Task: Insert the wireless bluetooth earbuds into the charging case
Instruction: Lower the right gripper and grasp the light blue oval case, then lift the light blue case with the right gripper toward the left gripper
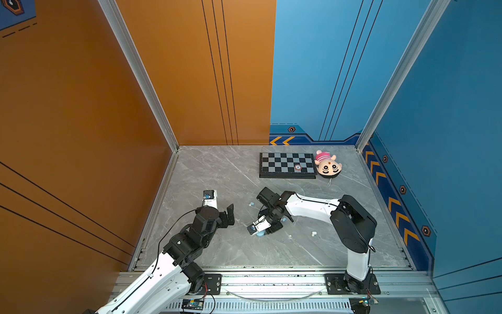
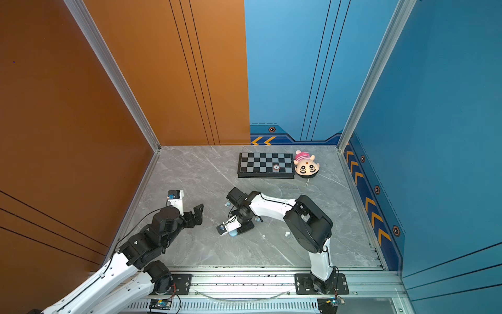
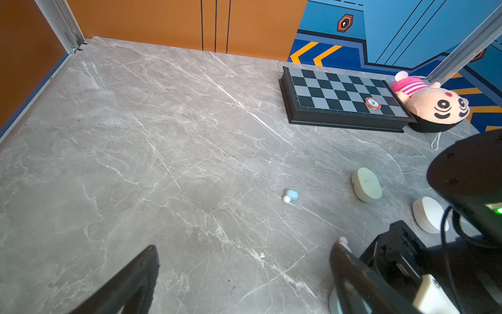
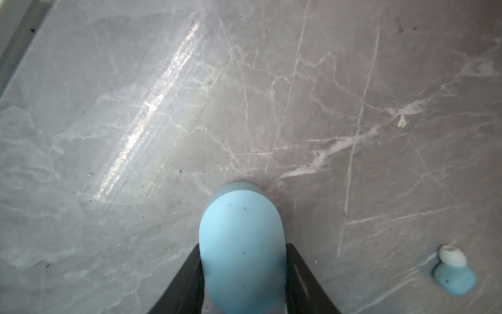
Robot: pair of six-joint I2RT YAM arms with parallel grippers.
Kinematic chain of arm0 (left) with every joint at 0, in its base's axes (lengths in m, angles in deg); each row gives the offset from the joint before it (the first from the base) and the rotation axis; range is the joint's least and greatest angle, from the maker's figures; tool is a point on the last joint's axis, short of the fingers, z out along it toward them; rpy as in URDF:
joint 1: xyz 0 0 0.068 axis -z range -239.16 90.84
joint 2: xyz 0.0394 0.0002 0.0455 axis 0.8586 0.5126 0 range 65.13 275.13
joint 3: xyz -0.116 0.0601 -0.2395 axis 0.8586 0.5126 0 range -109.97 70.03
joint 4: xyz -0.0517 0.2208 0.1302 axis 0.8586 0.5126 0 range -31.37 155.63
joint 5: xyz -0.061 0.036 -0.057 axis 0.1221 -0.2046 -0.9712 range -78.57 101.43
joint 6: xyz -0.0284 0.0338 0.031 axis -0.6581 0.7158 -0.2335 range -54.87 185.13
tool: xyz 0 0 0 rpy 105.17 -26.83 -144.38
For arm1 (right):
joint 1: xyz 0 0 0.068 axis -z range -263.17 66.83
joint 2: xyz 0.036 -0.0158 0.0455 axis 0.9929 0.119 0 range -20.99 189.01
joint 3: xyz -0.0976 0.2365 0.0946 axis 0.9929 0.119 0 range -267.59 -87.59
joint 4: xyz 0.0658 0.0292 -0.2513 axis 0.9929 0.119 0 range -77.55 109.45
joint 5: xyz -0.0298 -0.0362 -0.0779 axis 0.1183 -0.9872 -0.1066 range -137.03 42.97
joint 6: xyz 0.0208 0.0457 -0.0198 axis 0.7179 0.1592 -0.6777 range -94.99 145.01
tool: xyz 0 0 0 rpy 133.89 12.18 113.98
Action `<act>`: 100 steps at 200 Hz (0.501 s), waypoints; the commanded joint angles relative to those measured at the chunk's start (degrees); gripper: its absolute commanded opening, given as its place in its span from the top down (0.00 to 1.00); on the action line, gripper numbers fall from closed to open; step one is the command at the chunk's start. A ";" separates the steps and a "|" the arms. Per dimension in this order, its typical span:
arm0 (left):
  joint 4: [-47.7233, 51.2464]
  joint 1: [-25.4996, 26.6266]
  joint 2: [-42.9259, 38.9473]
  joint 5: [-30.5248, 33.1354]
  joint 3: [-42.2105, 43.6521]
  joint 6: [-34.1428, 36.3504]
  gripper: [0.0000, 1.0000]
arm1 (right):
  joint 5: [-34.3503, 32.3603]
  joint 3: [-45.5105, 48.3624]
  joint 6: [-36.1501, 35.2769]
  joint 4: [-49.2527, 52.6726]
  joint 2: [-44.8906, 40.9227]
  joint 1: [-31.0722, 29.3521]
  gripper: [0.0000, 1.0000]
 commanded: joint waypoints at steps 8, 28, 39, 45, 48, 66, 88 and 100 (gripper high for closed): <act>0.31 -0.72 0.16 -0.65 -1.64 0.25 0.02 | -0.92 1.86 1.57 -0.04 -2.49 -0.65 0.62; 0.34 -0.74 0.50 -0.87 -1.82 0.35 0.02 | -1.08 2.04 2.14 -0.41 -2.96 -0.89 0.67; 0.32 -0.74 0.72 -1.02 -1.91 0.32 0.02 | -0.77 2.04 2.62 -0.54 -3.26 -1.01 0.69; 0.32 -0.70 0.94 -1.07 -1.92 0.42 0.02 | -0.59 1.98 3.11 -0.58 -3.43 -1.01 0.71; 0.24 -0.78 0.95 -1.09 -1.99 0.45 0.02 | -0.48 1.82 3.42 -0.58 -3.59 -1.01 0.72; -0.43 -0.86 1.23 -2.30 -2.26 1.39 0.02 | 0.64 1.25 6.40 -0.63 -4.56 -0.42 0.73; -2.89 -0.85 1.77 -7.60 -2.70 4.96 0.02 | 3.99 0.46 12.35 -0.49 -7.04 1.62 0.73; -4.88 -0.91 2.03 -11.27 -2.79 7.98 0.02 | 5.61 0.34 15.77 -0.09 -8.97 3.01 0.73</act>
